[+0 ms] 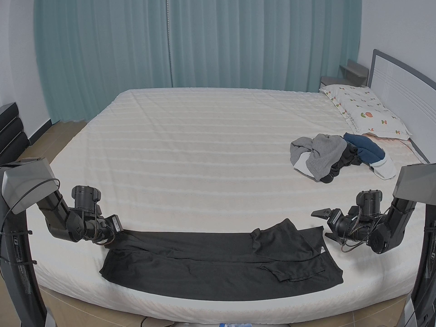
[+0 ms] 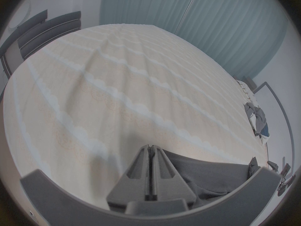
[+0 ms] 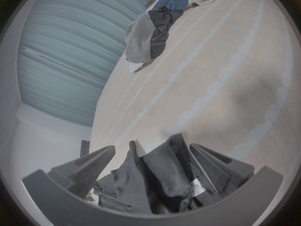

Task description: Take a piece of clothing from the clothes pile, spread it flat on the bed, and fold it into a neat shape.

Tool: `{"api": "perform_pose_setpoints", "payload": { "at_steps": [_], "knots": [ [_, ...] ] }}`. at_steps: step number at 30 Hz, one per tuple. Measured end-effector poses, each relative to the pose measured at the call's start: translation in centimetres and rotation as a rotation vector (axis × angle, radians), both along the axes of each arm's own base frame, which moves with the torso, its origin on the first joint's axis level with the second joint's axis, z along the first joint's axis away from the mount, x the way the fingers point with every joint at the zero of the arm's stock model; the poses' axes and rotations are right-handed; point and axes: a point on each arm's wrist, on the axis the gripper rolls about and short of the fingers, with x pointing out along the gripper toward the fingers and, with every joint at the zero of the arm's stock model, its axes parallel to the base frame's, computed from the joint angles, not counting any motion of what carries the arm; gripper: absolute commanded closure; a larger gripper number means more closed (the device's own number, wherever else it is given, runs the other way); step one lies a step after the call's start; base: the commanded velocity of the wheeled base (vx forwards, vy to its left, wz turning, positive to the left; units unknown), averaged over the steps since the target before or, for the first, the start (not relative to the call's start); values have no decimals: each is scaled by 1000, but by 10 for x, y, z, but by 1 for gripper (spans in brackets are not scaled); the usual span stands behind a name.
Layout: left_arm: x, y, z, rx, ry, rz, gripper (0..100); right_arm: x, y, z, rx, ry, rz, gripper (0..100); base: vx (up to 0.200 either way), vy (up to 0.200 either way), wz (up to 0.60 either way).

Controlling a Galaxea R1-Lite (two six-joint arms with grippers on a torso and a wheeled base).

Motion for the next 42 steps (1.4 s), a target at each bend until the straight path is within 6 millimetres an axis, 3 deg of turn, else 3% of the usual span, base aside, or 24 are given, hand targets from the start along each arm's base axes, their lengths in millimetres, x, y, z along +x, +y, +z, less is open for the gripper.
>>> {"api": "perform_pose_setpoints", "payload": {
  "at_steps": [15,16,25,26,29,30,42],
  "knots": [
    [-4,-9,-2,-67,-28,43,100,6,5,-1,-8,-22,8,0,0,0,0],
    [-4,-10,-2,-81,-32,52,100,6,6,-2,-9,-24,10,100,0,0,0],
    [-4,-14,-6,-112,-29,58,100,6,14,-12,-51,-20,29,100,0,0,0],
    [-4,-14,-6,-112,-28,57,0,6,14,-13,-56,-19,24,100,0,0,0],
    [-5,-14,-8,-112,-21,58,0,6,13,-14,-63,-17,16,100,0,0,0],
    [-5,-14,-9,-112,-19,58,0,6,12,-14,-63,-16,11,0,0,0,0],
    [-8,-10,-11,-121,-9,71,0,3,6,-5,-68,-64,0,0,0,0,0]
  ]
}}
